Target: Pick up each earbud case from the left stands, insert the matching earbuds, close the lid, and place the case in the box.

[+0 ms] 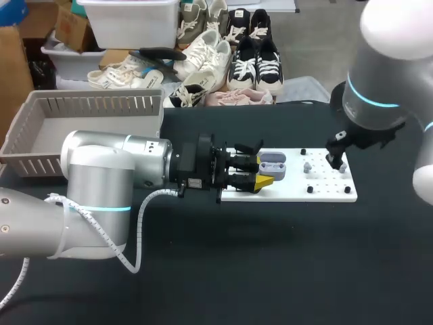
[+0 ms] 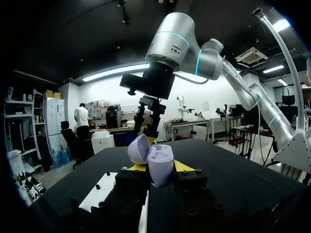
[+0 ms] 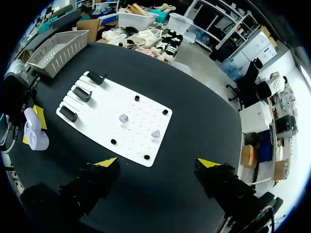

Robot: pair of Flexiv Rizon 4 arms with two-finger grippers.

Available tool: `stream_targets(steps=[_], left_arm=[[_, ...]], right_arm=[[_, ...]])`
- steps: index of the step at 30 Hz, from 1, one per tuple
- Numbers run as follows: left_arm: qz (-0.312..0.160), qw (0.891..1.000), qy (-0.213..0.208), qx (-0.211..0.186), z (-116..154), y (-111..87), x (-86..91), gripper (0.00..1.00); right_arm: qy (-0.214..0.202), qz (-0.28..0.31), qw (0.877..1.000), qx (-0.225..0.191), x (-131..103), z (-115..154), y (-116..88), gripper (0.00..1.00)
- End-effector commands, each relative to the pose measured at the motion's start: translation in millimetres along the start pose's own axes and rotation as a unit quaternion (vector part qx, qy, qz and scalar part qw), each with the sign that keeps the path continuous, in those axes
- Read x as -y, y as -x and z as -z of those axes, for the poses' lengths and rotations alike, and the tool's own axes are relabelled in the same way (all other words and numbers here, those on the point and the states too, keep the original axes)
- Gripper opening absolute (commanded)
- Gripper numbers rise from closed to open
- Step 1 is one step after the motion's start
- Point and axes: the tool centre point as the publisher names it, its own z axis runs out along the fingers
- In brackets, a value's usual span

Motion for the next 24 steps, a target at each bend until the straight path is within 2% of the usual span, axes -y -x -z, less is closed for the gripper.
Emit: stream_targets(steps=[1, 20, 21, 22, 24], left_arm=[[-0.001, 1.000, 0.002, 0.000, -0.6, -0.3, 0.8, 0.00], [-0.001, 1.000, 0.002, 0.000, -0.6, -0.3, 0.8, 0.00], [-0.001, 1.000, 0.002, 0.000, -0.6, -0.3, 0.8, 0.00], [-0.001, 1.000, 0.002, 0.000, -0.6, -0.3, 0.8, 0.00], [-0.001, 1.000, 0.002, 0.000, -0.6, -0.3, 0.8, 0.00]], right_arm=[[-0.079, -0.003, 0.997, -0.017, -4.2, -13.7, 10.0, 1.00], [-0.046, -0.032, 0.997, -0.044, -13.6, -54.9, 22.4, 1.00], [-0.045, -0.032, 0.997, -0.046, -14.0, -56.8, 22.5, 0.92], [-0.044, -0.033, 0.997, -0.048, -14.3, -58.0, 22.6, 0.91], [-0.040, -0.036, 0.997, -0.053, -14.7, -60.9, 22.5, 0.82]])
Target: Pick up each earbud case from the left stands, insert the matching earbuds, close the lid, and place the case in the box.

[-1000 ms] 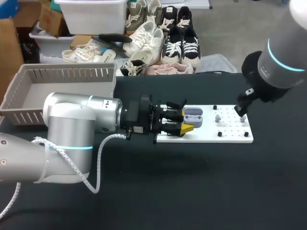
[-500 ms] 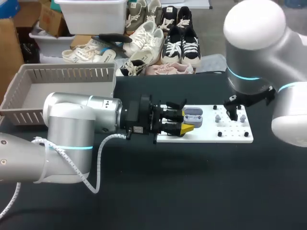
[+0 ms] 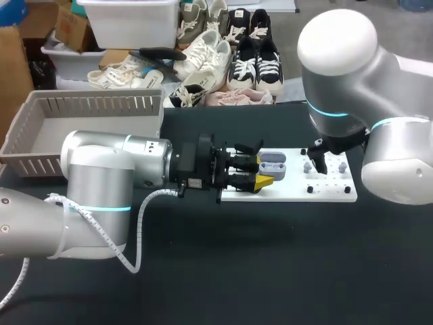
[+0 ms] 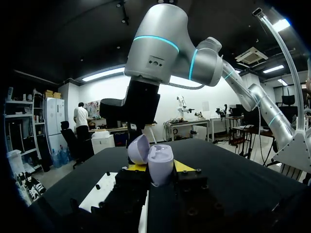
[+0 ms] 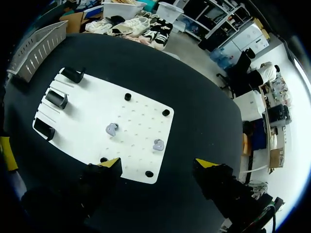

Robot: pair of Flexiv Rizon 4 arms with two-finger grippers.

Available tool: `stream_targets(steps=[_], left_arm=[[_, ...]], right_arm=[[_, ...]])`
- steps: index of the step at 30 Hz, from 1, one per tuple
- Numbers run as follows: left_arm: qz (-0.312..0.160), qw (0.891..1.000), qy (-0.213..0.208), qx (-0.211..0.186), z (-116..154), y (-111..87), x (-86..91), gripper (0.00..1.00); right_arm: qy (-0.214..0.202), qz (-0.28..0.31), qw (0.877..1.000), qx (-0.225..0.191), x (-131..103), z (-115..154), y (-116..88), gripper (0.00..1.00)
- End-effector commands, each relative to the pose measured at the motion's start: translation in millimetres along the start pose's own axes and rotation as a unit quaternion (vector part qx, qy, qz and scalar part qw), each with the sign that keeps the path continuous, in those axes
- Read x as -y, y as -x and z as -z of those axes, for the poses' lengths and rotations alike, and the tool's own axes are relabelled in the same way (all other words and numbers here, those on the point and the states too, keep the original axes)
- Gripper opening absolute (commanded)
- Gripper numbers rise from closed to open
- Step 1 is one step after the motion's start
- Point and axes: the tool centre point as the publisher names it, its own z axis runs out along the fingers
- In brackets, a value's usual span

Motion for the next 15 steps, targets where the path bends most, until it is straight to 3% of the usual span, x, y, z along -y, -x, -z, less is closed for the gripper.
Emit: stream_targets(steps=[1, 3, 5, 7, 15], left_arm=[[-0.001, 1.000, 0.002, 0.000, -0.6, -0.3, 0.8, 0.00], [-0.001, 1.000, 0.002, 0.000, -0.6, -0.3, 0.8, 0.00], [-0.001, 1.000, 0.002, 0.000, -0.6, -0.3, 0.8, 0.00], [-0.001, 1.000, 0.002, 0.000, -0.6, -0.3, 0.8, 0.00], [-0.001, 1.000, 0.002, 0.000, -0.6, -0.3, 0.8, 0.00]], right_arm=[[0.002, -0.002, 1.000, -0.010, -2.7, -7.3, 5.5, 0.76], [0.004, -0.004, 1.000, -0.013, -3.0, -9.8, 5.5, 0.66], [0.006, -0.006, 1.000, -0.015, -3.0, -11.8, 5.6, 0.64], [0.007, -0.007, 1.000, -0.016, -2.3, -14.0, 5.7, 0.51], [0.012, -0.014, 0.999, -0.028, -1.8, -24.3, 2.8, 0.49]])
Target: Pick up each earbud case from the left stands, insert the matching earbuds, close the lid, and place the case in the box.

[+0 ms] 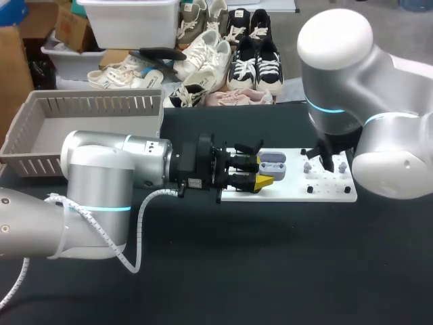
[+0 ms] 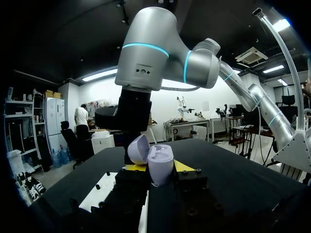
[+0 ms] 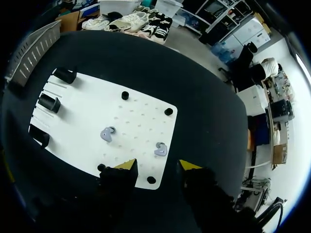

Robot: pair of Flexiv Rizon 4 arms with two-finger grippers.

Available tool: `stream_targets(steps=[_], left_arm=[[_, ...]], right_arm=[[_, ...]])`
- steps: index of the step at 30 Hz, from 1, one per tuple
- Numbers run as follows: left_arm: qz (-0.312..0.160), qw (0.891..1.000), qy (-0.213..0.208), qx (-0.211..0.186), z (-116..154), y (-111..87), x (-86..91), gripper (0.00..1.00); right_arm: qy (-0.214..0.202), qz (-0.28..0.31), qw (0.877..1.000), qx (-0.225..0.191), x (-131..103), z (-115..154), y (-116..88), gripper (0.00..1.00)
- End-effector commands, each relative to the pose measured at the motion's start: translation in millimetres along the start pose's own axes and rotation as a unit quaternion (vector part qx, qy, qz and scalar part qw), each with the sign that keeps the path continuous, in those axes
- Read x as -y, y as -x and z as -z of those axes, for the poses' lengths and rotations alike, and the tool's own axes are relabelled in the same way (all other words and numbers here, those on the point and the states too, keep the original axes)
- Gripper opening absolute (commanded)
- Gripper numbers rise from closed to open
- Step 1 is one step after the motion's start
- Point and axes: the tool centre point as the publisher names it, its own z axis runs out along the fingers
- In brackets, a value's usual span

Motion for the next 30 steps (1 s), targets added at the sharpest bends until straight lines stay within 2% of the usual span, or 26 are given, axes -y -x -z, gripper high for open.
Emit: stream_targets(steps=[1, 16, 18, 19, 23, 30], left_arm=[[-0.001, 1.000, 0.002, 0.000, -0.6, -0.3, 0.8, 0.00], [-0.001, 1.000, 0.002, 0.000, -0.6, -0.3, 0.8, 0.00], [-0.001, 1.000, 0.002, 0.000, -0.6, -0.3, 0.8, 0.00], [-0.001, 1.000, 0.002, 0.000, -0.6, -0.3, 0.8, 0.00], [-0.001, 1.000, 0.002, 0.000, -0.6, -0.3, 0.8, 0.00], [-0.001, 1.000, 0.002, 0.000, -0.6, -0.3, 0.8, 0.00]], right_arm=[[0.000, -0.002, 1.000, -0.006, 0.3, -6.4, 0.2, 0.49], [0.001, -0.008, 1.000, -0.016, 2.4, -16.5, 1.5, 0.44], [0.001, -0.009, 1.000, -0.016, 2.8, -17.4, 2.8, 0.36], [0.001, -0.009, 1.000, -0.016, 2.7, -17.4, 3.1, 0.36], [0.001, -0.009, 1.000, -0.015, 3.0, -18.4, 5.8, 0.39], [0.003, -0.010, 1.000, -0.017, 4.3, -22.5, 6.9, 0.38]])
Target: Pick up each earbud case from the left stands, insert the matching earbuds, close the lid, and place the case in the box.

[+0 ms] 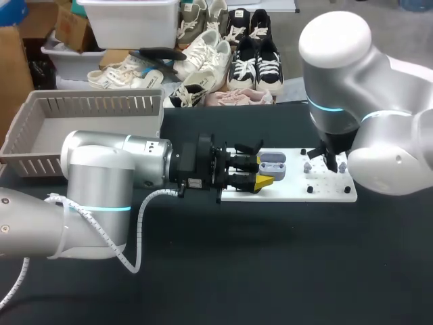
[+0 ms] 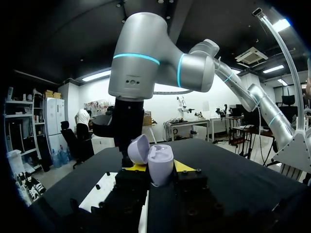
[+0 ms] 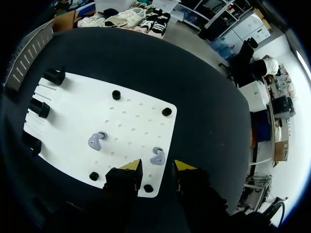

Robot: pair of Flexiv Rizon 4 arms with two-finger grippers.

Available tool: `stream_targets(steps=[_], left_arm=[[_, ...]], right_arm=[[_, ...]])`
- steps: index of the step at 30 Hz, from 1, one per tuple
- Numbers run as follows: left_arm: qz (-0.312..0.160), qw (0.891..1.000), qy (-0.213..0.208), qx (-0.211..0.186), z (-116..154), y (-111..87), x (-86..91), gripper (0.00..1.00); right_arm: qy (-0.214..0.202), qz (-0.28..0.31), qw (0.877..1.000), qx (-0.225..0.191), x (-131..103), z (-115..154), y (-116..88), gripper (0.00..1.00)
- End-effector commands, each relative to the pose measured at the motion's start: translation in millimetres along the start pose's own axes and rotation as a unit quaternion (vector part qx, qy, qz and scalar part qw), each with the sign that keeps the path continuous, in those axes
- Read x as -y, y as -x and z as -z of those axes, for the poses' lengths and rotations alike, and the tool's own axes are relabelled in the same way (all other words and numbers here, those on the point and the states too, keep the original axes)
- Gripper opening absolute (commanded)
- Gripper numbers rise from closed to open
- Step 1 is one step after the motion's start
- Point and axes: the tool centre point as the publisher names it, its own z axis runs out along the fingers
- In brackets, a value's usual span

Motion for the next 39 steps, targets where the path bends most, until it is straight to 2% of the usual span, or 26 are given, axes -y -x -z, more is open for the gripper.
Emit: stream_targets(steps=[1, 16, 19, 24, 39], left_arm=[[-0.001, 1.000, 0.002, 0.000, -0.6, -0.3, 0.8, 0.00], [-0.001, 1.000, 0.002, 0.000, -0.6, -0.3, 0.8, 0.00], [-0.001, 1.000, 0.002, 0.000, -0.6, -0.3, 0.8, 0.00], [-0.001, 1.000, 0.002, 0.000, -0.6, -0.3, 0.8, 0.00], [-0.001, 1.000, 0.002, 0.000, -0.6, -0.3, 0.8, 0.00]], right_arm=[[0.000, -0.002, 1.000, -0.003, -0.1, -3.6, 1.4, 0.38], [0.002, -0.003, 1.000, -0.010, -0.3, -11.3, 1.8, 0.35], [0.001, -0.003, 1.000, -0.011, -0.2, -12.9, 1.8, 0.31], [-0.001, -0.004, 1.000, -0.011, -0.1, -13.1, 1.8, 0.33], [-0.002, -0.006, 1.000, -0.014, -0.1, -16.9, 1.2, 0.29]])
